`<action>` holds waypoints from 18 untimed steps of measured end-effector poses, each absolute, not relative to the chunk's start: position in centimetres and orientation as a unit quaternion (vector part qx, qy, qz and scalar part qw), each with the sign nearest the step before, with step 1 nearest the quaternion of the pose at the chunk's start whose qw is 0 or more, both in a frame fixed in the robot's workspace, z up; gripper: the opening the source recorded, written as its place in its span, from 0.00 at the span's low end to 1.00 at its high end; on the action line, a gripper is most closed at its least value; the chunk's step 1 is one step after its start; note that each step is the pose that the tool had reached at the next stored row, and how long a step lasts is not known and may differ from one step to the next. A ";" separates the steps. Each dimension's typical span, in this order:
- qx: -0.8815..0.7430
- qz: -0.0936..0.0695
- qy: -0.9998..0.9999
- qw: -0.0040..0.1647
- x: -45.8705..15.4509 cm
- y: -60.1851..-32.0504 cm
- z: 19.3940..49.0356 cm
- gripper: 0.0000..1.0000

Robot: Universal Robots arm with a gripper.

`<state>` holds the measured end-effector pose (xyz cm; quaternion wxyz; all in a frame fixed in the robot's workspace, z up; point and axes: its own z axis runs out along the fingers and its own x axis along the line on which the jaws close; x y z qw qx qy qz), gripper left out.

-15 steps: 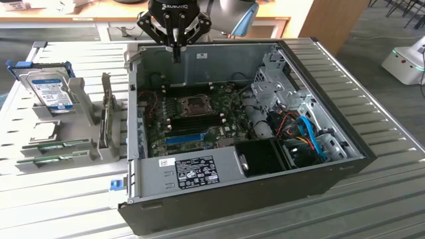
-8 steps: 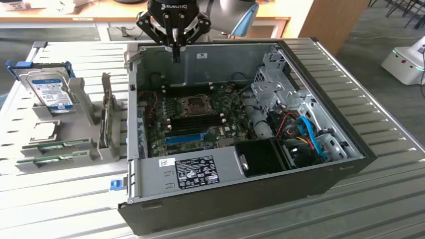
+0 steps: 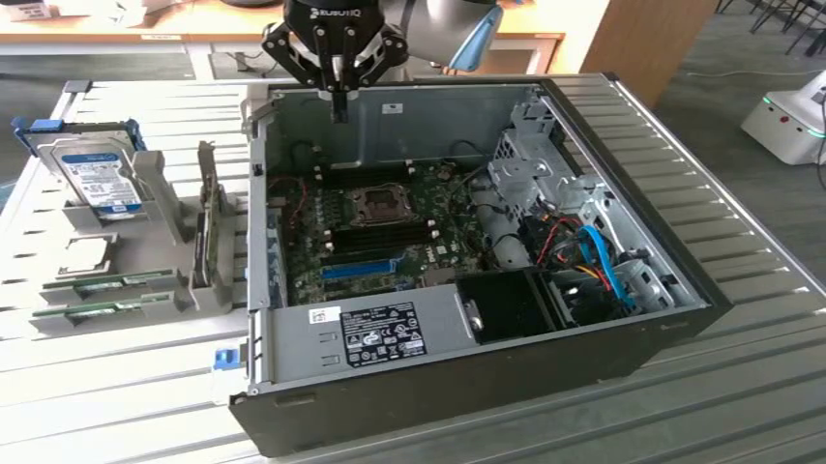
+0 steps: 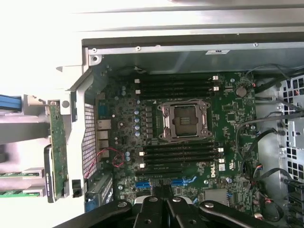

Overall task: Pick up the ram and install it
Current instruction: 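Reach for the ram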

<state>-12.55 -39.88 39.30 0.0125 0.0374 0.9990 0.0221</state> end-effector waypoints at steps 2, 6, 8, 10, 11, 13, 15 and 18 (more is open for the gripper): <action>0.037 0.022 0.999 0.012 -12.7 -39.9 39.3 0.10; 0.037 0.022 0.999 0.012 -13.1 -39.9 39.3 0.10; 0.037 0.022 0.999 0.012 -13.3 -39.9 39.3 0.10; 0.037 0.022 0.999 0.012 -13.6 -39.9 39.3 0.10; 0.037 0.022 0.999 0.012 -13.7 -39.9 39.3 0.10; 0.037 0.022 0.999 0.012 -14.0 -39.9 39.2 0.10; 0.037 0.022 0.999 0.012 -14.3 -39.9 39.2 0.10; 0.037 0.022 0.999 0.012 -14.8 -39.9 39.2 0.10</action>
